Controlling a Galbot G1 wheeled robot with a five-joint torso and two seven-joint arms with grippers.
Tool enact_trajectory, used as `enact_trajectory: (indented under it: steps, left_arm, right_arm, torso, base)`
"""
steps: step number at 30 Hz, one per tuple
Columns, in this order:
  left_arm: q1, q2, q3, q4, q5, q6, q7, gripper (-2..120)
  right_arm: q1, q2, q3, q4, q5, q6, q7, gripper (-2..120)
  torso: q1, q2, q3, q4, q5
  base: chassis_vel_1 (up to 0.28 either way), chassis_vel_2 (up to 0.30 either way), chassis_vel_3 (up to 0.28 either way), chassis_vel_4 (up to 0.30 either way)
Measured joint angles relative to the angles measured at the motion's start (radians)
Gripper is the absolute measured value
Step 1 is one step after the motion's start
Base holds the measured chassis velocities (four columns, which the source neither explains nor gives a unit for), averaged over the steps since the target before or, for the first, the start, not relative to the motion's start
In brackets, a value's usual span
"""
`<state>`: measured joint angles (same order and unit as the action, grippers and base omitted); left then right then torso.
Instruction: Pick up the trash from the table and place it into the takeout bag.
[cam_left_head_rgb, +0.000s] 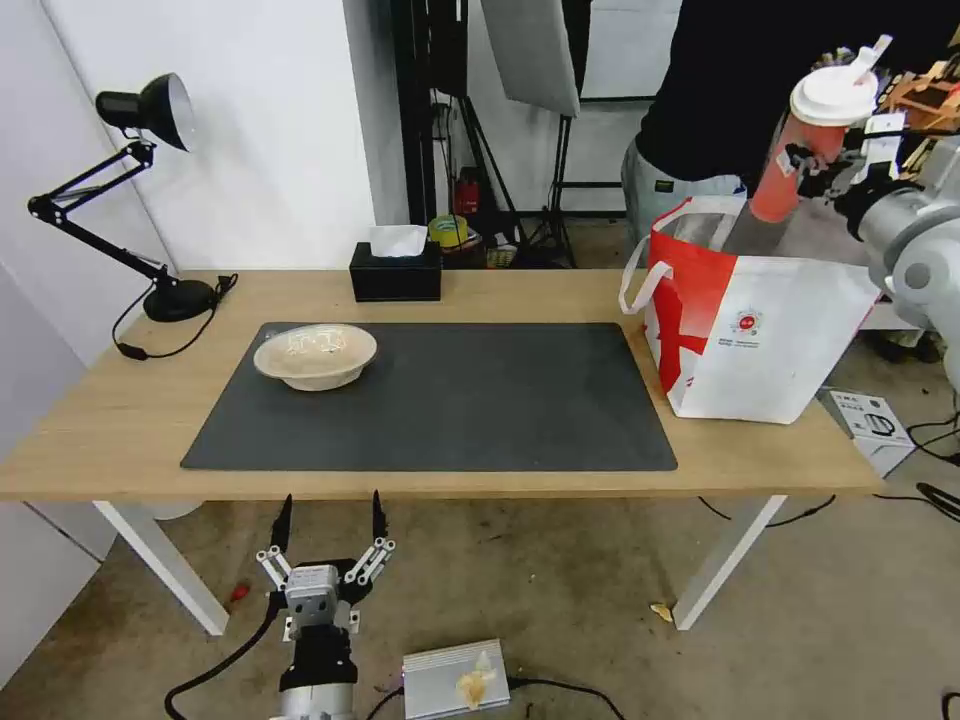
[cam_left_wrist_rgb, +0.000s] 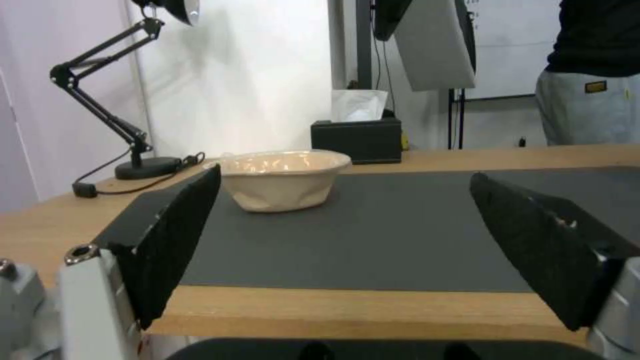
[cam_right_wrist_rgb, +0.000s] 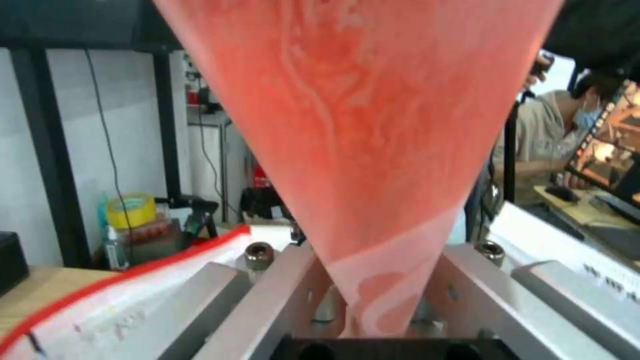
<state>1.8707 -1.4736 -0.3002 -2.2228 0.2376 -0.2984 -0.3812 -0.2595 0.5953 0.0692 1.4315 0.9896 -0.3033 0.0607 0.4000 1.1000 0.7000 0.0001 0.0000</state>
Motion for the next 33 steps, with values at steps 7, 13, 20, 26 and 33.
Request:
enact_trajectory:
  steps: [7, 13, 20, 26, 33]
  left_arm:
    - [0.000, 0.000, 0.001, 0.002, 0.001, -0.001, 0.000, 100]
    - [-0.001, -0.001, 0.002, 0.006, 0.003, -0.002, 0.000, 100]
    - [-0.005, -0.003, 0.004, 0.011, 0.004, -0.003, 0.000, 100]
    - [-0.008, -0.003, 0.004, 0.014, 0.004, -0.003, 0.000, 100]
    - [-0.012, -0.004, 0.003, 0.016, 0.002, -0.003, -0.001, 100]
  right_arm:
    - [-0.016, 0.017, 0.005, -0.048, -0.025, -0.001, -0.002, 1]
    - [-0.017, 0.027, -0.010, -0.074, -0.052, -0.020, 0.009, 1]
    - [0.027, 0.032, -0.065, -0.080, -0.076, -0.128, 0.039, 1]
    - [0.079, 0.048, -0.114, -0.095, -0.082, -0.230, 0.079, 1]
    - [0.123, 0.067, -0.159, -0.115, -0.084, -0.279, 0.108, 1]
  torso:
    - [0.000, 0.000, 0.000, -0.0001, 0.0000]
    - [0.000, 0.000, 0.000, -0.0002, 0.0001]
    - [0.000, 0.000, 0.000, -0.0001, 0.0000]
    - [0.000, 0.000, 0.000, 0.0000, -0.0001]
    - [0.000, 0.000, 0.000, -0.0001, -0.0001]
  base:
    - [0.000, 0.000, 0.000, 0.000]
    - [0.000, 0.000, 0.000, 0.000]
    - [0.000, 0.000, 0.000, 0.000]
    - [0.000, 0.000, 0.000, 0.000]
    - [0.000, 0.000, 0.000, 0.000]
